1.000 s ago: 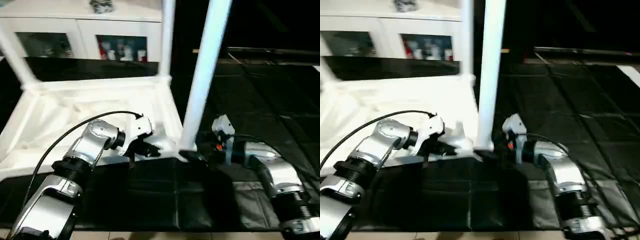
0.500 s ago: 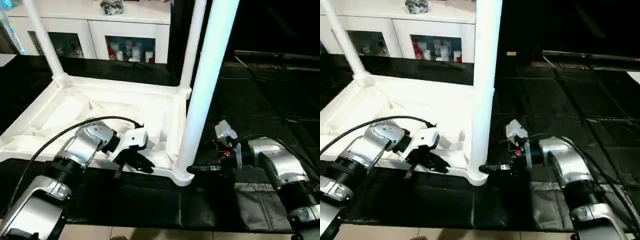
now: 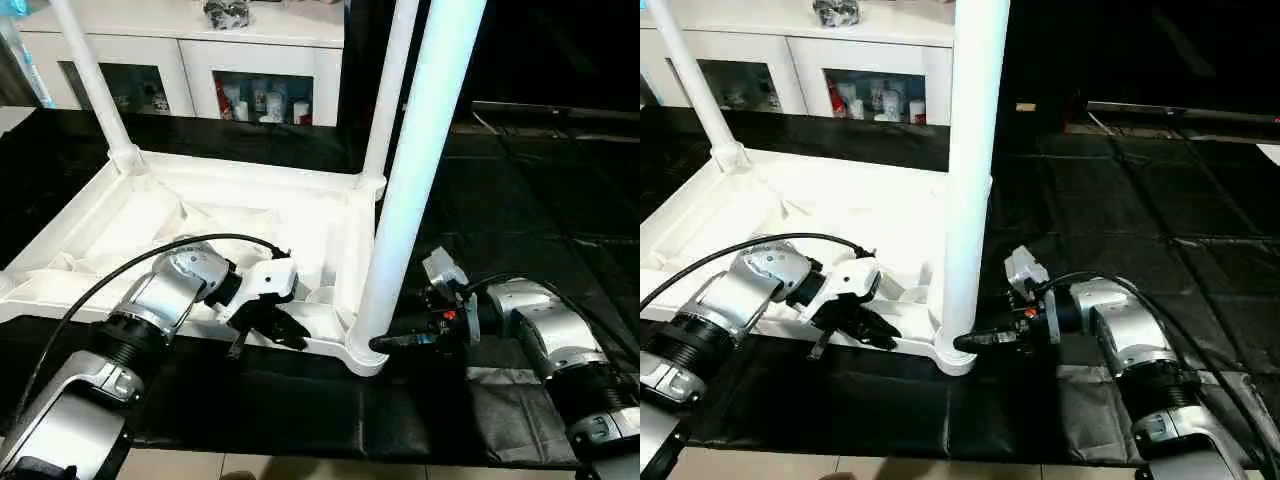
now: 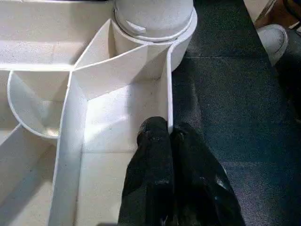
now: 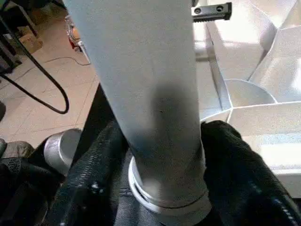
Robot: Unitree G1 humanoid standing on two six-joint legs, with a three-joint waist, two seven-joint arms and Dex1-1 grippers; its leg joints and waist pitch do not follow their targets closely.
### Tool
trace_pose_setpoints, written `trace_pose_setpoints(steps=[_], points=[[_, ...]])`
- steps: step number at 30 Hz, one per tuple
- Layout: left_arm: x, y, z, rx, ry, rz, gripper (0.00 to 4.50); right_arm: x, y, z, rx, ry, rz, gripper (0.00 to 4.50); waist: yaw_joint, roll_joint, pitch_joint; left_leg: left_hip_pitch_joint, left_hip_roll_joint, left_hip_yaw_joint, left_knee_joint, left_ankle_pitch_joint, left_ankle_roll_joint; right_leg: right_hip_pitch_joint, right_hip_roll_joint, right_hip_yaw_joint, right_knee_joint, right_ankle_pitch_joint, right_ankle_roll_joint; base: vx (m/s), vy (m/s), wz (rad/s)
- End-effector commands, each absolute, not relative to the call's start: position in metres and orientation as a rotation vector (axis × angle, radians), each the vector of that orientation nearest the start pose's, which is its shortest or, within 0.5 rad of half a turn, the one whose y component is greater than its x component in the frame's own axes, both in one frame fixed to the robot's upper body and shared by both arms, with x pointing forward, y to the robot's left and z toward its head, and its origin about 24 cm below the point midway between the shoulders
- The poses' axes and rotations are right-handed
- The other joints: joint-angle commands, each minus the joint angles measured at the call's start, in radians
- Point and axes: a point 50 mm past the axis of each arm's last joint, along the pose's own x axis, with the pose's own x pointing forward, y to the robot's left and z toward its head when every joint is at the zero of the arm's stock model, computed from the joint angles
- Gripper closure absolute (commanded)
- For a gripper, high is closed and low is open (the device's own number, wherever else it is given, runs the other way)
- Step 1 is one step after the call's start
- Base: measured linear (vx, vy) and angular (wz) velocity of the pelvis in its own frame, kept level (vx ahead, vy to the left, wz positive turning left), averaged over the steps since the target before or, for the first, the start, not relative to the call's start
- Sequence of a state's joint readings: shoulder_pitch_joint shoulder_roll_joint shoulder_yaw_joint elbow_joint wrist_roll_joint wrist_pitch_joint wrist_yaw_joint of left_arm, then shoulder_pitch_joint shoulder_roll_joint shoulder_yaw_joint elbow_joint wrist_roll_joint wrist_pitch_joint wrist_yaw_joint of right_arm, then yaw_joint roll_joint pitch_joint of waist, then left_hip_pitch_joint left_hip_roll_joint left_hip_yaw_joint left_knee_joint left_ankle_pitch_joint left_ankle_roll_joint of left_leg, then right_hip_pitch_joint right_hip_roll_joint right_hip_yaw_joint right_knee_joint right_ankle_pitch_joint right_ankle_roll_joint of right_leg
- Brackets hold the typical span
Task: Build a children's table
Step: Rotate leg to tighten
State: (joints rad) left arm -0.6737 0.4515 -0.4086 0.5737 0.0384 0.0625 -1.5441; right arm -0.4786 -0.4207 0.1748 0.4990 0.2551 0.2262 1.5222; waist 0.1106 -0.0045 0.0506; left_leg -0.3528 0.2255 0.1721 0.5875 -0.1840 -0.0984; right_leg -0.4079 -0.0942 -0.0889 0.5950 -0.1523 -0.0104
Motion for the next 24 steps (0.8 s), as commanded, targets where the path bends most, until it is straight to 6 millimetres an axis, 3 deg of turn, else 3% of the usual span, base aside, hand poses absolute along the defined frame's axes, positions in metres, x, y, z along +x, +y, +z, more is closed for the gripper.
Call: trace_pose_setpoints(steps=[1,8,10,11,13,14,15,16,17,20,22,24], points=[[0.304,0.123,0.075,0.574,0.542,-1.798,4.5,0.29,-0.156,0.06,0.026,0.376,1.564,2.29,-0.006,-0.003,-0.069,0.005,0.008,0.011,-0.069,-0.22,0.038,0.054,-0.042,0.041,-0.062,-0.274,-0.23,0.0,0.0,0.0],[0.314,0.114,0.069,0.484,0.514,-1.627,4.5,0.285,-0.149,0.055,0.112,0.335,1.483,2.49,-0.002,-0.001,-0.066,0.011,0.008,0.014,-0.069,-0.234,0.031,0.049,-0.042,0.043,-0.068,-0.297,-0.222,0.0,0.0,0.0],[0.319,0.109,0.067,0.442,0.507,-1.541,4.5,0.287,-0.145,0.049,0.124,0.327,1.38,2.52,-0.006,-0.005,-0.065,0.004,0.004,0.011,-0.071,-0.241,0.028,0.055,-0.042,0.041,-0.071,-0.34,-0.204,0.0,0.0,0.0],[0.324,0.102,0.066,0.397,0.499,-1.465,4.5,0.289,-0.14,0.041,0.108,0.338,1.276,2.52,-0.011,-0.002,-0.062,0.009,0.002,0.009,-0.072,-0.269,0.016,0.049,-0.044,0.04,-0.079,-0.404,-0.18,0.0,0.0,0.0],[0.33,0.089,0.063,0.325,0.495,-1.338,4.5,0.294,-0.129,0.029,0.106,0.356,1.092,2.53,-0.018,-0.001,-0.056,0.008,0.001,0.008,-0.075,-0.28,0.0,0.044,-0.042,0.039,-0.085,-0.445,-0.161,0.0,0.0,0.0],[0.332,0.084,0.062,0.3,0.499,-1.302,4.5,0.296,-0.124,0.027,0.112,0.358,1.036,2.53,-0.026,-0.004,-0.056,0.013,-0.005,0.005,-0.074,-0.301,-0.013,0.043,-0.044,0.033,-0.094,-0.518,-0.135,0.0,0.0,0.0],[0.332,0.081,0.061,0.287,0.503,-1.286,4.5,0.297,-0.121,0.026,0.117,0.358,1.009,2.54,-0.035,-0.006,-0.057,0.01,-0.008,0.0,-0.075,-0.309,-0.014,0.047,-0.046,0.028,-0.1,-0.573,-0.106,0.0,0.0,0.0],[0.332,0.081,0.061,0.287,0.503,-1.286,4.5,0.297,-0.121,0.026,0.117,0.358,1.009,2.54,-0.044,-0.007,-0.055,-0.001,-0.01,-0.004,-0.078,-0.309,-0.008,0.052,-0.044,0.023,-0.104,-0.598,-0.082,0.0,0.0,0.0],[0.335,0.075,0.061,0.265,0.498,-1.243,4.5,0.3,-0.115,0.025,0.134,0.365,0.952,2.56,-0.052,-0.004,-0.055,0.003,-0.011,-0.004,-0.076,-0.317,0.002,0.047,-0.045,0.024,-0.112,-0.601,-0.075,0.0,0.0,0.0],[0.342,0.062,0.062,0.223,0.483,-1.137,4.5,0.31,-0.1,0.025,0.166,0.371,0.821,2.57,-0.067,-0.003,-0.059,0.003,-0.012,-0.004,-0.074,-0.312,0.012,0.045,-0.042,0.02,-0.11,-0.552,-0.104,0.0,0.0,0.0],[0.35,0.049,0.065,0.187,0.455,-1.018,4.5,0.32,-0.086,0.03,0.143,0.363,0.713,2.57,-0.069,-0.003,-0.061,0.009,-0.012,-0.001,-0.072,-0.312,0.014,0.04,-0.041,0.022,-0.113,-0.541,-0.106,0.0,0.0,0.0],[0.351,0.045,0.065,0.198,0.443,-0.995,4.5,0.326,-0.082,0.032,0.153,0.364,0.653,2.57,-0.073,-0.003,-0.061,0.005,-0.011,-0.002,-0.075,-0.302,0.021,0.043,-0.038,0.023,-0.108,-0.488,-0.124,0.0,0.0,0.0]])
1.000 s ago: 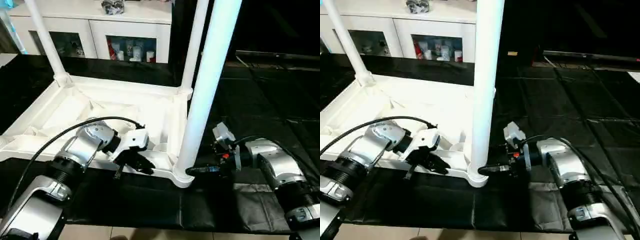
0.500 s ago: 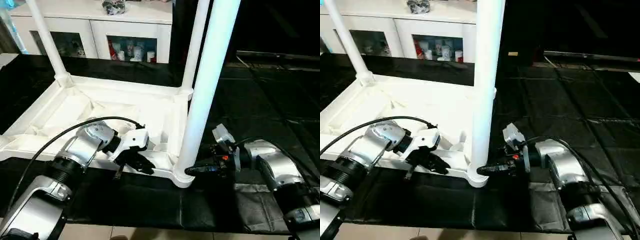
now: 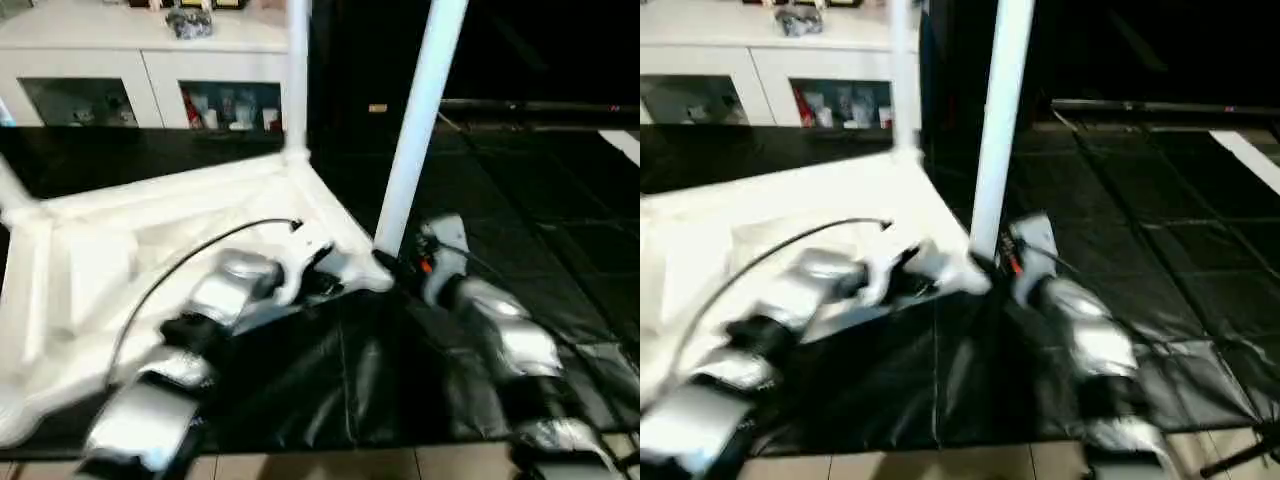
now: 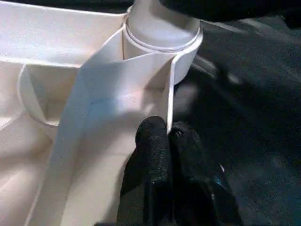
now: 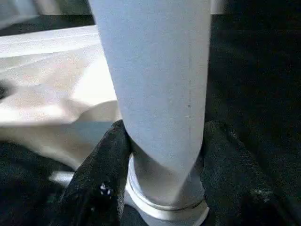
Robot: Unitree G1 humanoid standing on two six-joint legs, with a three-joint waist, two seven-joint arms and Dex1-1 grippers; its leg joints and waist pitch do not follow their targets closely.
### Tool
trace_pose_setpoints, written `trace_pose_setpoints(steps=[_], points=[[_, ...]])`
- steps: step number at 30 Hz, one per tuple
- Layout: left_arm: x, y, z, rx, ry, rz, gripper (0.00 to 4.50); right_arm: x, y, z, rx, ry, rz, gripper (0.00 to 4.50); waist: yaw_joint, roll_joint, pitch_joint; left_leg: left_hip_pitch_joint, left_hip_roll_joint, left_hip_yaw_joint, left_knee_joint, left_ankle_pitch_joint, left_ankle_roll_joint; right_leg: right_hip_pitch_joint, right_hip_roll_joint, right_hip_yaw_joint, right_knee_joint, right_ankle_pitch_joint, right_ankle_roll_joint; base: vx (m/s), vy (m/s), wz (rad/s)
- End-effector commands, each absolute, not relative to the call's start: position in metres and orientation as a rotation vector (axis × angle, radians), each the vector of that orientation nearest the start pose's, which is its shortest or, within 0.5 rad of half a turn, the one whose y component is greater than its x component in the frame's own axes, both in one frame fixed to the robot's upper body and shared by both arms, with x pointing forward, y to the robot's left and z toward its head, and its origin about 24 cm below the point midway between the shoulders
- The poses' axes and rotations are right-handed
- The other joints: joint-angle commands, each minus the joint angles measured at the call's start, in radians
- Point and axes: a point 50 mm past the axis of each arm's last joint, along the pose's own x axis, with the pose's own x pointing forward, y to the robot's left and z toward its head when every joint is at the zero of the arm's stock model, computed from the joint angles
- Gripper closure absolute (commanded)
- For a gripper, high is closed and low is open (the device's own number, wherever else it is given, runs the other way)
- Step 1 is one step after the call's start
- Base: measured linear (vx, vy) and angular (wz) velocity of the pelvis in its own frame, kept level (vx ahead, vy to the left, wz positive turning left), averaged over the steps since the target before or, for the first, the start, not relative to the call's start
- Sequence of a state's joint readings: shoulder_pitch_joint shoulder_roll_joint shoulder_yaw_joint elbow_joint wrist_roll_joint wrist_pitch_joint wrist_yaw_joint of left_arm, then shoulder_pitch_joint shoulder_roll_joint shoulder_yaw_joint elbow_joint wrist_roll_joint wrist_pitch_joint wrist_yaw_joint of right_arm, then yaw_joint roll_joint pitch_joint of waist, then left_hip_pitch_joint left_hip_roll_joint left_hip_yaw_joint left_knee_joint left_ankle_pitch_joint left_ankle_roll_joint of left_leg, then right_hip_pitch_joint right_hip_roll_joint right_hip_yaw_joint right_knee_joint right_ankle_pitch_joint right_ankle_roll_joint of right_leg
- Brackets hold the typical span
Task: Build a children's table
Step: Rotate leg to tighten
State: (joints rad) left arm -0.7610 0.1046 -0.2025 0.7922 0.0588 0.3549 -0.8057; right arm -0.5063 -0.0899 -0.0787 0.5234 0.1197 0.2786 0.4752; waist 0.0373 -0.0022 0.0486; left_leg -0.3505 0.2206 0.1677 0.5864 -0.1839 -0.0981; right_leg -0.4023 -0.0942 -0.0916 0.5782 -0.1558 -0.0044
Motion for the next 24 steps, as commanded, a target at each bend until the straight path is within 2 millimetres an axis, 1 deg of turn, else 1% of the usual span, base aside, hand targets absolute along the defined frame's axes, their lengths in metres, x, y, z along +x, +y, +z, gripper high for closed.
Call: trace_pose_setpoints(steps=[1,2,3,5,6,7,8,9,10,11,12,14,15,16,18,20,21,22,23,24], points=[[0.351,0.043,0.065,0.203,0.439,-0.991,4.5,0.328,-0.081,0.034,0.151,0.359,0.64,2.57,0.0,-0.005,-0.059,0.002,-0.006,0.002,-0.075,-0.307,0.024,0.039,-0.039,0.025,-0.091,-0.485,-0.129,0.0,0.0,0.0],[0.351,0.042,0.065,0.208,0.439,-0.986,4.5,0.33,-0.08,0.035,0.149,0.353,0.624,2.57,-0.001,-0.005,-0.058,0.001,-0.006,0.003,-0.076,-0.313,0.028,0.04,-0.039,0.025,-0.093,-0.486,-0.125,0.0,0.0,0.0],[0.351,0.04,0.065,0.213,0.44,-0.987,4.5,0.331,-0.079,0.037,0.147,0.342,0.612,2.22,-0.002,-0.014,-0.06,0.0,-0.006,0.004,-0.075,-0.307,0.034,0.04,-0.039,0.027,-0.093,-0.477,-0.124,0.0,0.0,0.0],[0.35,0.042,0.065,0.237,0.441,-0.996,4.5,0.332,-0.078,0.041,0.173,0.314,0.602,1.85,-0.001,-0.009,-0.059,-0.001,-0.005,0.005,-0.076,-0.292,0.04,0.041,-0.041,0.03,-0.089,-0.455,-0.13,0.0,0.0,0.0],[0.35,0.045,0.065,0.249,0.443,-1.001,4.5,0.332,-0.078,0.042,0.178,0.306,0.61,1.85,0.0,-0.009,-0.061,-0.002,-0.003,0.004,-0.077,-0.281,0.041,0.043,-0.042,0.032,-0.086,-0.434,-0.137,0.0,0.0,0.0],[0.35,0.048,0.064,0.256,0.444,-1.005,4.5,0.331,-0.079,0.042,0.168,0.303,0.613,1.74,0.001,-0.008,-0.062,-0.002,-0.003,0.005,-0.077,-0.275,0.042,0.043,-0.042,0.033,-0.084,-0.419,-0.143,0.0,0.0,0.0],[0.35,0.05,0.064,0.261,0.443,-1.006,4.5,0.33,-0.081,0.041,0.155,0.302,0.607,1.59,0.0,-0.014,-0.061,-0.003,-0.002,0.007,-0.077,-0.262,0.044,0.045,-0.041,0.035,-0.08,-0.384,-0.156,0.0,0.0,0.0],[0.35,0.05,0.064,0.261,0.443,-1.006,4.5,0.33,-0.081,0.041,0.155,0.302,0.607,1.59,0.002,-0.012,-0.062,-0.004,-0.002,0.006,-0.077,-0.255,0.045,0.047,-0.042,0.035,-0.077,-0.376,-0.16,0.0,0.0,0.0],[0.35,0.053,0.063,0.268,0.448,-1.014,4.5,0.329,-0.083,0.041,0.154,0.302,0.605,1.38,0.002,-0.013,-0.062,-0.003,-0.001,0.008,-0.077,-0.251,0.046,0.046,-0.041,0.036,-0.077,-0.372,-0.162,0.0,0.0,0.0],[0.35,0.056,0.062,0.281,0.447,-1.028,4.5,0.328,-0.087,0.04,0.158,0.3,0.605,1.34,0.003,-0.012,-0.061,-0.003,-0.002,0.008,-0.078,-0.25,0.049,0.046,-0.042,0.037,-0.078,-0.375,-0.161,0.0,0.0,0.0],[0.349,0.064,0.061,0.297,0.455,-1.052,4.5,0.326,-0.095,0.039,0.155,0.298,0.616,1.27,0.003,-0.016,-0.062,-0.005,-0.001,0.008,-0.078,-0.243,0.051,0.048,-0.043,0.037,-0.077,-0.369,-0.16,0.0,0.0,0.0],[0.347,0.072,0.06,0.321,0.456,-1.094,4.5,0.322,-0.106,0.039,0.139,0.285,0.651,1.01,0.007,-0.013,-0.063,-0.005,-0.001,0.009,-0.078,-0.22,0.056,0.051,-0.043,0.039,-0.073,-0.339,-0.163,0.0,0.0,0.0],[0.347,0.073,0.06,0.323,0.456,-1.098,4.5,0.322,-0.107,0.039,0.138,0.284,0.654,0.93,0.008,-0.013,-0.063,-0.004,0.002,0.011,-0.077,-0.213,0.06,0.05,-0.044,0.04,-0.07,-0.314,-0.175,0.0,0.0,0.0],[0.346,0.079,0.06,0.34,0.462,-1.128,4.5,0.32,-0.115,0.04,0.133,0.276,0.686,0.88,0.008,-0.014,-0.065,-0.006,0.001,0.011,-0.077,-0.199,0.062,0.054,-0.044,0.04,-0.067,-0.298,-0.183,0.0,0.0,0.0],[0.343,0.088,0.06,0.362,0.465,-1.182,4.5,0.315,-0.127,0.043,0.114,0.263,0.764,0.81,0.011,-0.013,-0.065,-0.005,0.001,0.012,-0.075,-0.184,0.067,0.054,-0.044,0.041,-0.066,-0.279,-0.188,0.0,0.0,0.0],[0.342,0.094,0.06,0.381,0.475,-1.213,4.5,0.313,-0.136,0.047,0.102,0.255,0.81,0.47,0.014,-0.012,-0.067,-0.007,0.004,0.012,-0.073,-0.157,0.082,0.058,-0.042,0.041,-0.057,-0.217,-0.21,0.0,0.0,0.0],[0.341,0.096,0.06,0.39,0.473,-1.235,4.5,0.312,-0.139,0.049,0.093,0.252,0.841,0.47,0.014,-0.008,-0.07,-0.006,0.005,0.013,-0.071,-0.147,0.084,0.058,-0.042,0.042,-0.053,-0.186,-0.225,0.0,0.0,0.0],[0.34,0.099,0.06,0.393,0.478,-1.257,4.5,0.311,-0.142,0.051,0.084,0.251,0.873,0.44,0.014,-0.007,-0.07,-0.005,0.005,0.013,-0.07,-0.141,0.086,0.058,-0.043,0.043,-0.05,-0.168,-0.234,0.0,0.0,0.0],[0.336,0.104,0.061,0.42,0.477,-1.322,4.5,0.308,-0.15,0.055,0.056,0.257,0.939,0.34,0.016,-0.006,-0.07,-0.004,0.006,0.014,-0.07,-0.136,0.089,0.058,-0.042,0.042,-0.048,-0.148,-0.247,0.0,0.0,0.0],[0.335,0.106,0.061,0.422,0.486,-1.354,4.5,0.307,-0.154,0.058,0.036,0.261,0.978,0.34,0.018,-0.008,-0.07,-0.003,0.007,0.014,-0.07,-0.138,0.092,0.06,-0.041,0.042,-0.046,-0.136,-0.254,0.0,0.0,0.0]])
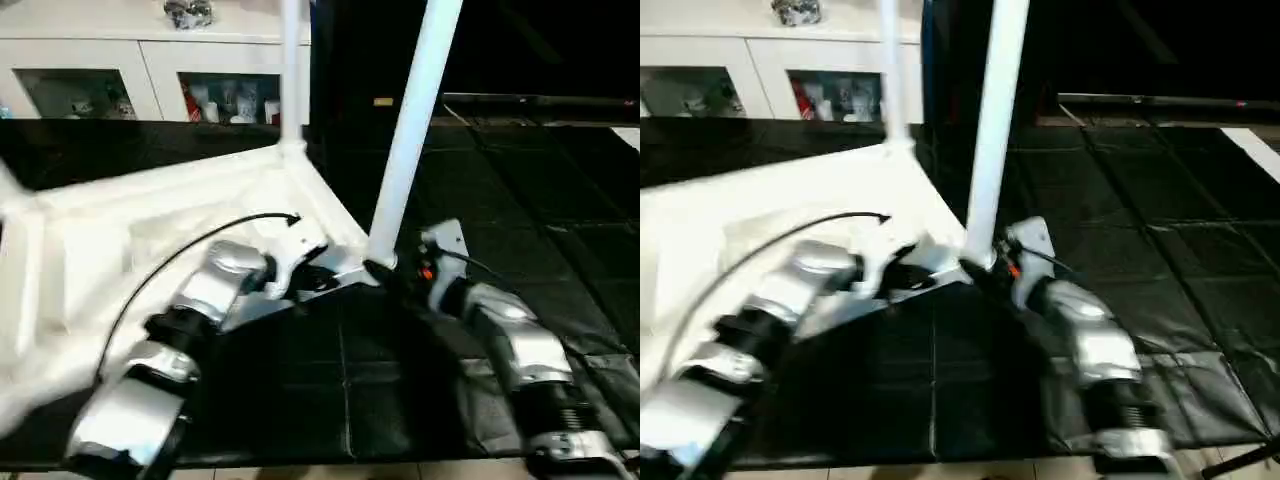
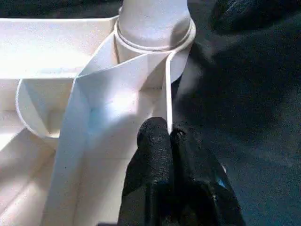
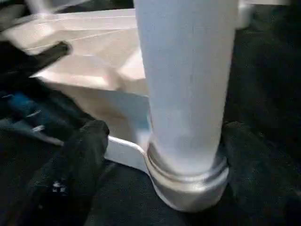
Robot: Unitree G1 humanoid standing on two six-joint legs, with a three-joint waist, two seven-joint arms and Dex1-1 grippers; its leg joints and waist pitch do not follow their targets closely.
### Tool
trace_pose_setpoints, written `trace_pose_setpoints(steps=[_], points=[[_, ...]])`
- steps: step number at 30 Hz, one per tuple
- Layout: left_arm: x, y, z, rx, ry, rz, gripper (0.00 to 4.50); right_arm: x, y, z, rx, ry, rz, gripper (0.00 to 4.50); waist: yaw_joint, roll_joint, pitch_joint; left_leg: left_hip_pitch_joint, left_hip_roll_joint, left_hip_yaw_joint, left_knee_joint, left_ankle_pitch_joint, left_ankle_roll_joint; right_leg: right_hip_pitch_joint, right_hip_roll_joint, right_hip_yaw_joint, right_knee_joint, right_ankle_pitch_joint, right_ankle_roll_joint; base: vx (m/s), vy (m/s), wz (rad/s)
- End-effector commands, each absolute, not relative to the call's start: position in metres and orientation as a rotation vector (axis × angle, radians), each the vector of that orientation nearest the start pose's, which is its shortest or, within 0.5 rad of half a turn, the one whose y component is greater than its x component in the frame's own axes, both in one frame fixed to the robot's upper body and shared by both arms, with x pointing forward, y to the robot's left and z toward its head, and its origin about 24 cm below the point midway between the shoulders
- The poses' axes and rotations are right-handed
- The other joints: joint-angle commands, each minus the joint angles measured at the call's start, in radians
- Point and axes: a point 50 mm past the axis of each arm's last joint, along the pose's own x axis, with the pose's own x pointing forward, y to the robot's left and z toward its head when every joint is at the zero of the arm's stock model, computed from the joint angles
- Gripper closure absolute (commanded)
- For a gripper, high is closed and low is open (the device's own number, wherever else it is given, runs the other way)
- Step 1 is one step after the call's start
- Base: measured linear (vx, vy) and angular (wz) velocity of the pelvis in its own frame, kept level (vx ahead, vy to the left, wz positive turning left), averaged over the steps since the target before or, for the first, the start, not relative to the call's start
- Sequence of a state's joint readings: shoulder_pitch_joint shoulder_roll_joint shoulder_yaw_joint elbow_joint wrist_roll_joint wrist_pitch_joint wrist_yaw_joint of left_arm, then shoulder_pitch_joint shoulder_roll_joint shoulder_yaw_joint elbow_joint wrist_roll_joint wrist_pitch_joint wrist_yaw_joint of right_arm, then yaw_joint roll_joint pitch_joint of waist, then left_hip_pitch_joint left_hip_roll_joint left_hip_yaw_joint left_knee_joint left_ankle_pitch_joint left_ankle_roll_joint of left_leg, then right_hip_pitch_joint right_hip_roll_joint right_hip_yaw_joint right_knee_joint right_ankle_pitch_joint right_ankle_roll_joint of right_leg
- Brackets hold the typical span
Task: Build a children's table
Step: Rotate leg to tighten
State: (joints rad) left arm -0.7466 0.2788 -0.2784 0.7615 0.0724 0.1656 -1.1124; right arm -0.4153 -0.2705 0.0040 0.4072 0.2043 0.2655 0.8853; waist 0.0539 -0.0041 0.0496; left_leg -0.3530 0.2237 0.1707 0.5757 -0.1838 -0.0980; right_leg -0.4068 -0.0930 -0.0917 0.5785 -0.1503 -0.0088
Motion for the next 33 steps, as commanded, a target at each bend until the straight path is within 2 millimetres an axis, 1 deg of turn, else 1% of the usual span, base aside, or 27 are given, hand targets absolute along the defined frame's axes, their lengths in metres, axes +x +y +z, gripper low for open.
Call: trace_pose_setpoints(steps=[1,3,6,8,9,12,13,15,16,18,22,23,24,25,27,28,30,31,32,33], points=[[0.334,0.107,0.061,0.423,0.488,-1.358,4.5,0.307,-0.155,0.058,0.034,0.262,0.982,0.03,0.004,-0.006,-0.071,0.001,0.004,0.011,-0.059,-0.141,0.093,0.063,-0.042,0.043,-0.045,-0.138,-0.254,0.0,0.0,0.0],[0.33,0.112,0.062,0.45,0.493,-1.446,4.5,0.303,-0.163,0.061,-0.019,0.294,1.086,0.03,0.012,-0.008,-0.071,0.004,0.007,0.015,-0.058,-0.144,0.094,0.061,-0.043,0.044,-0.043,-0.138,-0.265,0.0,0.0,0.0],[0.324,0.116,0.065,0.465,0.498,-1.553,4.5,0.299,-0.169,0.063,-0.087,0.338,1.221,0.01,0.025,-0.005,-0.069,0.002,0.008,0.017,-0.057,-0.152,0.09,0.062,-0.043,0.042,-0.042,-0.156,-0.264,0.0,0.0,0.0],[0.321,0.117,0.066,0.474,0.507,-1.598,4.5,0.297,-0.17,0.063,-0.102,0.35,1.276,0.01,0.031,-0.006,-0.069,0.004,0.011,0.018,-0.057,-0.166,0.084,0.059,-0.045,0.043,-0.043,-0.174,-0.262,0.0,0.0,0.0],[0.32,0.117,0.067,0.48,0.509,-1.614,4.5,0.297,-0.17,0.064,-0.1,0.354,1.296,0.01,0.036,-0.004,-0.069,0.007,0.01,0.018,-0.057,-0.176,0.078,0.057,-0.045,0.043,-0.046,-0.19,-0.261,0.0,0.0,0.0],[0.318,0.119,0.067,0.495,0.518,-1.657,4.5,0.296,-0.169,0.065,-0.081,0.359,1.351,0.01,0.04,-0.004,-0.067,0.007,0.011,0.017,-0.058,-0.199,0.065,0.056,-0.045,0.044,-0.047,-0.222,-0.252,0.0,0.0,0.0],[0.317,0.119,0.067,0.5,0.52,-1.671,4.5,0.296,-0.168,0.065,-0.08,0.359,1.366,0.18,0.041,-0.005,-0.067,0.007,0.011,0.016,-0.059,-0.2,0.062,0.056,-0.045,0.044,-0.047,-0.226,-0.251,0.0,0.0,0.0],[0.313,0.119,0.068,0.521,0.531,-1.729,4.5,0.296,-0.166,0.066,-0.06,0.359,1.41,0.18,0.043,-0.006,-0.067,0.004,0.011,0.014,-0.06,-0.206,0.054,0.057,-0.047,0.043,-0.047,-0.246,-0.245,0.0,0.0,0.0],[0.311,0.119,0.068,0.528,0.535,-1.745,4.5,0.297,-0.165,0.066,-0.052,0.359,1.421,0.4,0.043,-0.009,-0.067,0.004,0.012,0.014,-0.06,-0.208,0.052,0.057,-0.047,0.043,-0.047,-0.25,-0.243,0.0,0.0,0.0],[0.311,0.119,0.068,0.536,0.538,-1.755,4.5,0.297,-0.164,0.066,-0.048,0.36,1.431,0.47,0.045,-0.007,-0.065,0.007,0.011,0.015,-0.059,-0.222,0.048,0.053,-0.046,0.045,-0.049,-0.277,-0.235,0.0,0.0,0.0],[0.308,0.118,0.068,0.552,0.536,-1.786,4.5,0.294,-0.161,0.064,-0.038,0.376,1.501,0.84,0.05,-0.009,-0.064,0.006,0.011,0.015,-0.059,-0.236,0.041,0.051,-0.047,0.045,-0.053,-0.318,-0.221,0.0,0.0,0.0],[0.308,0.118,0.068,0.553,0.536,-1.787,4.5,0.294,-0.16,0.064,-0.036,0.376,1.505,0.97,0.052,-0.009,-0.064,0.008,0.011,0.015,-0.059,-0.236,0.039,0.05,-0.047,0.045,-0.053,-0.321,-0.218,0.0,0.0,0.0],[0.308,0.118,0.069,0.553,0.535,-1.788,4.5,0.294,-0.16,0.064,-0.034,0.377,1.51,0.97,0.052,-0.009,-0.064,0.007,0.011,0.014,-0.059,-0.235,0.039,0.05,-0.046,0.045,-0.052,-0.321,-0.218,0.0,0.0,0.0],[0.308,0.118,0.069,0.552,0.533,-1.794,4.5,0.293,-0.159,0.064,-0.022,0.385,1.536,1.02,0.051,-0.01,-0.064,0.004,0.011,0.013,-0.06,-0.232,0.039,0.052,-0.046,0.044,-0.051,-0.321,-0.214,0.0,0.0,0.0],[0.308,0.118,0.069,0.553,0.532,-1.797,4.5,0.293,-0.159,0.063,-0.019,0.387,1.544,1.26,0.052,-0.01,-0.065,0.005,0.011,0.013,-0.059,-0.226,0.039,0.051,-0.046,0.045,-0.051,-0.321,-0.212,0.0,0.0,0.0],[0.308,0.118,0.069,0.554,0.532,-1.799,4.5,0.293,-0.159,0.063,-0.016,0.389,1.551,1.4,0.052,-0.01,-0.065,0.004,0.011,0.013,-0.059,-0.223,0.04,0.052,-0.046,0.045,-0.05,-0.318,-0.213,0.0,0.0,0.0],[0.308,0.118,0.069,0.554,0.532,-1.799,4.5,0.293,-0.159,0.063,-0.015,0.39,1.553,1.44,0.051,-0.01,-0.066,0.004,0.011,0.013,-0.058,-0.221,0.041,0.051,-0.045,0.044,-0.049,-0.306,-0.218,0.0,0.0,0.0],[0.308,0.118,0.069,0.555,0.532,-1.799,4.5,0.293,-0.159,0.063,-0.012,0.393,1.555,1.62,0.052,-0.011,-0.066,0.003,0.01,0.013,-0.058,-0.215,0.043,0.052,-0.045,0.045,-0.049,-0.3,-0.218,0.0,0.0,0.0],[0.308,0.118,0.069,0.555,0.532,-1.799,4.5,0.293,-0.159,0.062,-0.011,0.394,1.557,1.62,0.052,-0.011,-0.066,0.003,0.01,0.013,-0.058,-0.214,0.042,0.052,-0.045,0.045,-0.048,-0.302,-0.218,0.0,0.0,0.0],[0.308,0.118,0.069,0.554,0.532,-1.798,4.5,0.293,-0.159,0.062,-0.01,0.395,1.56,1.75,0.052,-0.011,-0.066,0.003,0.01,0.013,-0.058,-0.214,0.042,0.052,-0.046,0.044,-0.049,-0.307,-0.218,0.0,0.0,0.0]])
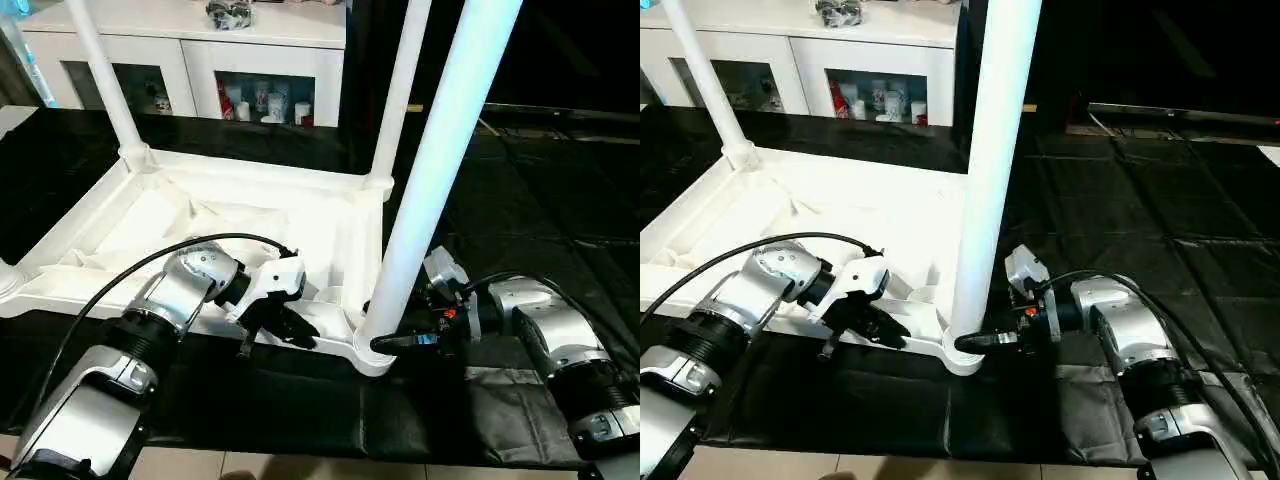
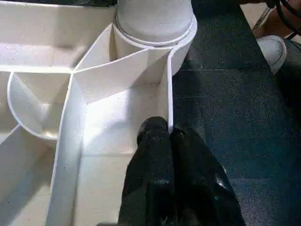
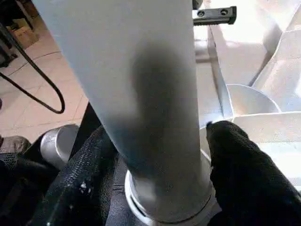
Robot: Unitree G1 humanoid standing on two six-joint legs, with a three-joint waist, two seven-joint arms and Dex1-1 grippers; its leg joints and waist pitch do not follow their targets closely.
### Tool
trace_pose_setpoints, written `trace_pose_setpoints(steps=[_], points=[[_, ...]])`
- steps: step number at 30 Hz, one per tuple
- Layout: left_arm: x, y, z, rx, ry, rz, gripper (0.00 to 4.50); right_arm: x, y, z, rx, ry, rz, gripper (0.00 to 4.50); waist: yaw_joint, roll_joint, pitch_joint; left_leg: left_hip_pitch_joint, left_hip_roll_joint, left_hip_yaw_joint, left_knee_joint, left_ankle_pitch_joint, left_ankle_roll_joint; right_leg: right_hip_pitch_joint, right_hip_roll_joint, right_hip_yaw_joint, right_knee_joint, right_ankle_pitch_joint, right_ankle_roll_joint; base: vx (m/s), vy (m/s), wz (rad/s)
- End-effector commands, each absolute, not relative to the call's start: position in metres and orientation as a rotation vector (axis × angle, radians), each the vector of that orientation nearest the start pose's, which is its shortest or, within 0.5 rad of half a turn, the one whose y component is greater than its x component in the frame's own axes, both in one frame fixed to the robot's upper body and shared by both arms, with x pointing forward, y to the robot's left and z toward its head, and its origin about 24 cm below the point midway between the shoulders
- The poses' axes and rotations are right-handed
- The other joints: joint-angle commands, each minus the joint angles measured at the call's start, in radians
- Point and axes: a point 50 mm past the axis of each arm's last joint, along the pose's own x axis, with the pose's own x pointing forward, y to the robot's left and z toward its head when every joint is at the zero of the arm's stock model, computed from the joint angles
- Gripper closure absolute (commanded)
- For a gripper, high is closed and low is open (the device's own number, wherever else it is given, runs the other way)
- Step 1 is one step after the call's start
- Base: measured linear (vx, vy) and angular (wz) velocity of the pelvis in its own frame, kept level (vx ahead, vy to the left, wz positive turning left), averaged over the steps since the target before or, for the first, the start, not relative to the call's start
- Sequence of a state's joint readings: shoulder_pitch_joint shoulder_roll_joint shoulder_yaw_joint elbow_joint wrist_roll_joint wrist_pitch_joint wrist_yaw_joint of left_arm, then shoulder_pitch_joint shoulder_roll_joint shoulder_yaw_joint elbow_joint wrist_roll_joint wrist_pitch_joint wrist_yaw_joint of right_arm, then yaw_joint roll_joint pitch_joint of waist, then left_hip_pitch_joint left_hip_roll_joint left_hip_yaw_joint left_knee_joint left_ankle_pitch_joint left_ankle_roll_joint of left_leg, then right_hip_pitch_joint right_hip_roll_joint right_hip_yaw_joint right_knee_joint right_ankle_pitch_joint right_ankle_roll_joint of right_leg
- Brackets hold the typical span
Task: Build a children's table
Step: Rotate leg to tighten
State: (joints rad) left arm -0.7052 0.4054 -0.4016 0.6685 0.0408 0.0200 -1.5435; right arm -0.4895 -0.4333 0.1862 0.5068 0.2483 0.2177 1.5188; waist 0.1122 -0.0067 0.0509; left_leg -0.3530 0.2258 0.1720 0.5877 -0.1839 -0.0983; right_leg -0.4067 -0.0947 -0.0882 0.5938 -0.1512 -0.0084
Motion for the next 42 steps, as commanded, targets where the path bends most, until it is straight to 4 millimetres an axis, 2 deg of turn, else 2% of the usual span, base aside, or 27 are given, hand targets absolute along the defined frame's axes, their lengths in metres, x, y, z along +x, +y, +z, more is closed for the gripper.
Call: trace_pose_setpoints(steps=[1,2,7,11,13,14,15,16,17,18,19,20,21,23,24,26,31,32,33,34,36,37,39,41,42], points=[[0.308,0.118,0.069,0.554,0.532,-1.798,4.5,0.293,-0.159,0.062,-0.008,0.396,1.561,1.83,-0.007,-0.009,-0.067,0.002,0.007,0.012,-0.07,-0.216,0.043,0.052,-0.044,0.041,-0.065,-0.311,-0.218,0.0,0.0,0.0],[0.308,0.118,0.069,0.554,0.533,-1.796,4.5,0.293,-0.159,0.062,-0.005,0.398,1.565,1.9,-0.007,-0.013,-0.067,0.003,0.008,0.012,-0.07,-0.219,0.044,0.052,-0.044,0.04,-0.066,-0.319,-0.215,0.0,0.0,0.0],[0.31,0.119,0.068,0.547,0.54,-1.757,4.5,0.293,-0.158,0.062,0.012,0.388,1.565,2.26,-0.006,-0.012,-0.066,0.003,0.008,0.012,-0.07,-0.215,0.042,0.051,-0.045,0.041,-0.066,-0.33,-0.207,0.0,0.0,0.0],[0.317,0.116,0.066,0.51,0.538,-1.644,4.5,0.292,-0.153,0.062,0.077,0.357,1.527,2.39,-0.006,-0.013,-0.063,0.006,0.007,0.012,-0.071,-0.231,0.038,0.048,-0.045,0.04,-0.073,-0.377,-0.193,0.0,0.0,0.0],[0.329,0.108,0.067,0.428,0.518,-1.484,4.5,0.293,-0.145,0.054,0.078,0.353,1.395,2.4,-0.005,-0.013,-0.061,0.01,0.006,0.012,-0.07,-0.238,0.028,0.043,-0.044,0.041,-0.076,-0.397,-0.182,0.0,0.0,0.0],[0.332,0.104,0.067,0.401,0.511,-1.435,4.5,0.295,-0.142,0.05,0.07,0.357,1.328,2.41,-0.012,-0.016,-0.061,0.002,0.001,0.009,-0.074,-0.236,0.017,0.05,-0.044,0.04,-0.079,-0.427,-0.164,0.0,0.0,0.0],[0.336,0.1,0.067,0.368,0.508,-1.377,4.5,0.298,-0.137,0.046,0.068,0.352,1.244,2.41,-0.013,-0.011,-0.061,0.003,0.001,0.007,-0.074,-0.237,0.009,0.048,-0.046,0.039,-0.078,-0.44,-0.157,0.0,0.0,0.0],[0.336,0.099,0.067,0.365,0.508,-1.373,4.5,0.298,-0.136,0.046,0.068,0.351,1.236,2.41,-0.017,-0.012,-0.059,0.005,-0.001,0.008,-0.074,-0.249,0.007,0.044,-0.044,0.038,-0.084,-0.465,-0.147,0.0,0.0,0.0],[0.34,0.092,0.066,0.326,0.508,-1.298,4.5,0.303,-0.127,0.041,0.072,0.346,1.114,2.42,-0.025,-0.014,-0.06,0.005,-0.004,0.005,-0.074,-0.258,0.004,0.047,-0.046,0.035,-0.088,-0.5,-0.13,0.0,0.0,0.0],[0.341,0.088,0.065,0.314,0.509,-1.272,4.5,0.305,-0.123,0.039,0.074,0.346,1.067,2.44,-0.035,-0.013,-0.058,0.0,-0.005,0.002,-0.076,-0.262,-0.004,0.047,-0.045,0.033,-0.09,-0.523,-0.116,0.0,0.0,0.0],[0.341,0.088,0.065,0.314,0.509,-1.272,4.5,0.305,-0.123,0.039,0.074,0.346,1.067,2.47,-0.039,-0.015,-0.06,-0.003,-0.007,0.0,-0.076,-0.258,-0.003,0.05,-0.046,0.032,-0.091,-0.529,-0.109,0.0,0.0,0.0],[0.342,0.082,0.063,0.305,0.508,-1.233,4.5,0.309,-0.114,0.036,0.089,0.36,0.987,2.49,-0.049,-0.012,-0.059,-0.003,-0.01,0.001,-0.075,-0.266,0.004,0.047,-0.044,0.031,-0.098,-0.544,-0.099,0.0,0.0,0.0],[0.342,0.082,0.063,0.305,0.508,-1.233,4.5,0.309,-0.114,0.036,0.089,0.36,0.987,2.51,-0.053,-0.013,-0.06,0.0,-0.01,0.001,-0.074,-0.271,0.009,0.045,-0.044,0.031,-0.1,-0.545,-0.102,0.0,0.0,0.0],[0.346,0.068,0.06,0.28,0.494,-1.133,4.5,0.321,-0.096,0.034,0.097,0.374,0.82,2.52,-0.062,-0.009,-0.058,-0.002,-0.011,0.001,-0.073,-0.275,0.012,0.042,-0.041,0.031,-0.099,-0.536,-0.11,0.0,0.0,0.0],[0.348,0.061,0.06,0.264,0.481,-1.083,4.5,0.327,-0.09,0.033,0.093,0.387,0.723,2.52,-0.069,-0.008,-0.058,0.001,-0.014,0.0,-0.072,-0.288,0.005,0.04,-0.04,0.027,-0.102,-0.556,-0.107,0.0,0.0,0.0],[0.35,0.056,0.061,0.241,0.467,-1.048,4.5,0.331,-0.086,0.032,0.08,0.397,0.673,2.52,-0.076,-0.008,-0.058,0.007,-0.017,0.0,-0.069,-0.304,0.005,0.035,-0.04,0.024,-0.11,-0.588,-0.098,0.0,0.0,0.0],[0.353,0.041,0.064,0.222,0.446,-0.977,4.5,0.338,-0.074,0.035,0.073,0.389,0.58,2.52,-0.08,-0.005,-0.062,0.001,-0.01,0.0,-0.076,-0.29,0.021,0.042,-0.037,0.03,-0.1,-0.465,-0.127,0.0,0.0,0.0],[0.354,0.04,0.065,0.221,0.445,-0.972,4.5,0.338,-0.072,0.037,0.08,0.38,0.583,2.0,-0.078,-0.004,-0.063,0.002,-0.009,0.001,-0.077,-0.287,0.024,0.043,-0.037,0.032,-0.098,-0.435,-0.139,0.0,0.0,0.0],[0.354,0.041,0.065,0.223,0.444,-0.972,4.5,0.338,-0.071,0.038,0.086,0.372,0.587,1.87,-0.077,-0.004,-0.063,0.001,-0.009,0.002,-0.077,-0.279,0.029,0.044,-0.037,0.034,-0.094,-0.403,-0.151,0.0,0.0,0.0],[0.354,0.044,0.064,0.23,0.448,-0.974,4.5,0.337,-0.069,0.04,0.103,0.366,0.593,1.87,-0.076,0.0,-0.064,0.0,-0.008,0.002,-0.078,-0.272,0.031,0.047,-0.037,0.035,-0.09,-0.372,-0.162,0.0,0.0,0.0],[0.353,0.051,0.064,0.258,0.441,-1.003,4.5,0.336,-0.074,0.04,0.095,0.346,0.61,1.79,-0.076,0.0,-0.065,-0.002,-0.007,0.003,-0.078,-0.261,0.034,0.05,-0.037,0.036,-0.086,-0.336,-0.175,0.0,0.0,0.0],[0.353,0.052,0.063,0.264,0.439,-1.01,4.5,0.336,-0.075,0.04,0.092,0.342,0.614,1.79,-0.075,-0.002,-0.065,-0.001,-0.007,0.004,-0.078,-0.258,0.035,0.05,-0.037,0.037,-0.086,-0.331,-0.178,0.0,0.0,0.0],[0.352,0.057,0.063,0.294,0.43,-1.047,4.5,0.335,-0.079,0.041,0.09,0.324,0.637,1.52,-0.075,-0.002,-0.067,-0.004,-0.007,0.003,-0.078,-0.245,0.038,0.055,-0.039,0.038,-0.082,-0.309,-0.185,0.0,0.0,0.0],[0.349,0.063,0.061,0.324,0.431,-1.091,4.5,0.333,-0.088,0.04,0.076,0.318,0.666,1.4,-0.074,-0.007,-0.067,-0.005,-0.008,0.006,-0.077,-0.227,0.047,0.058,-0.04,0.039,-0.082,-0.298,-0.188,0.0,0.0,0.0],[0.349,0.065,0.061,0.331,0.434,-1.102,4.5,0.332,-0.091,0.04,0.072,0.314,0.671,1.32,-0.071,-0.006,-0.069,-0.005,-0.006,0.007,-0.075,-0.206,0.055,0.06,-0.042,0.041,-0.079,-0.279,-0.191,0.0,0.0,0.0]])
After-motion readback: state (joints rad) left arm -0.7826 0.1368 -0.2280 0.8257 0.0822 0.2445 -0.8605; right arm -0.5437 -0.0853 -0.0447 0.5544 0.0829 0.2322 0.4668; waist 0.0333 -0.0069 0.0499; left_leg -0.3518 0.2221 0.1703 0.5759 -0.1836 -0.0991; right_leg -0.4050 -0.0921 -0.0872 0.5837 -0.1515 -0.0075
